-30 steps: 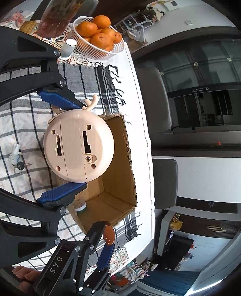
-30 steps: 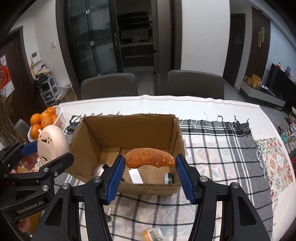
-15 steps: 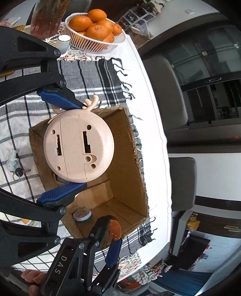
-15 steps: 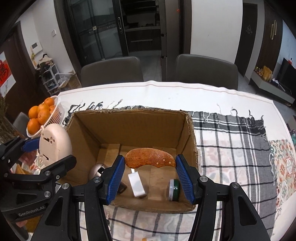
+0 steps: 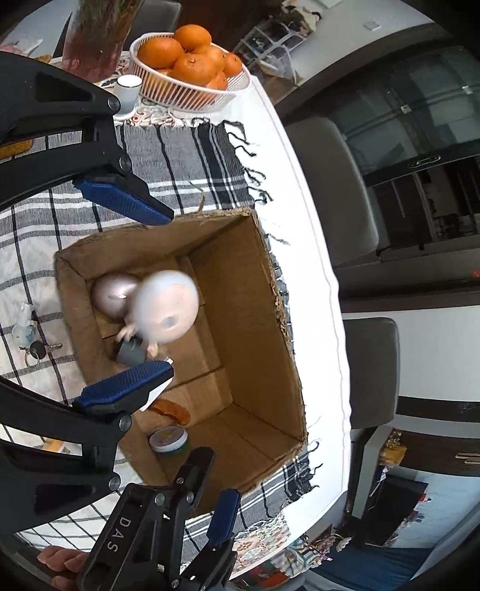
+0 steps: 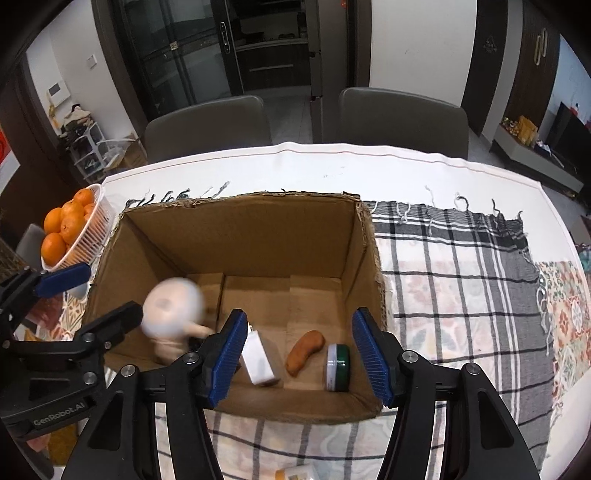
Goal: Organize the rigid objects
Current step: 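Open both tools to drop the toy and brown piece into the box, then withdraw both tools toward the white figurine keychain and orange-lidded jar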
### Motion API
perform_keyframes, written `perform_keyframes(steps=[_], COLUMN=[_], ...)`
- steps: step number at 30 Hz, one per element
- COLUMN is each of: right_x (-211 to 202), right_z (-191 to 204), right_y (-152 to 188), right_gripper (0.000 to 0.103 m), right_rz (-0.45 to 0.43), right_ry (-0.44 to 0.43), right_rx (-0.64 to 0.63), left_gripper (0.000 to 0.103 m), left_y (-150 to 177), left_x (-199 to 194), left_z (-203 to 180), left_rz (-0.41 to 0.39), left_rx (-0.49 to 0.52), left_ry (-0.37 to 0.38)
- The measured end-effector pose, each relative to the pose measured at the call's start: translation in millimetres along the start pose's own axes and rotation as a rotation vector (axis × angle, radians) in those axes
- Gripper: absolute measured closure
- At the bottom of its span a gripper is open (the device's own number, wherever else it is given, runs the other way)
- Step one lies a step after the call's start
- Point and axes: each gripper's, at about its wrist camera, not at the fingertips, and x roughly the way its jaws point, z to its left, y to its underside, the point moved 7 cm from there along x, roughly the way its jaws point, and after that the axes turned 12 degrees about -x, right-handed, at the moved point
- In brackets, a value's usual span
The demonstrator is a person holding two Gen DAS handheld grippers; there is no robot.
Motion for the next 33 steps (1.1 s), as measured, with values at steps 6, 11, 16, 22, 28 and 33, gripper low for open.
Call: perform_keyframes(steps=[6, 11, 16, 22, 28, 33], right_x=[-22, -43, -63, -82, -90, -87], right_z=[4, 12, 21, 32, 41, 46], right_y=[6, 13, 22, 39, 57, 72], right_gripper=[0.043, 0.042, 0.037, 0.035, 0.034, 0.033], right_rz=[-0.045, -0.082, -0.1, -0.107, -0.089, -0.048], right_ry=[0.019, 0.038, 0.058, 0.066, 0.058, 0.056], right_rx=[0.008, -0.004, -0.023, -0.059, -0.071, -0.088], left_gripper=[0.026, 0.023, 0.02, 0.019, 0.018, 0.018], left_y=[8, 20, 33, 52, 73, 93], left_x=[-21, -44, -65, -84, -91, -89], left_z=[2, 6, 9, 11, 13, 14], left_rz=[-0.044, -0.102, -0.153, -0.189, -0.182, -0.156], left_rx=[-0.029, -0.033, -0.028, -0.016, 0.007, 0.008], left_ry=[0.031, 0.033, 0.036, 0.034, 0.033, 0.034])
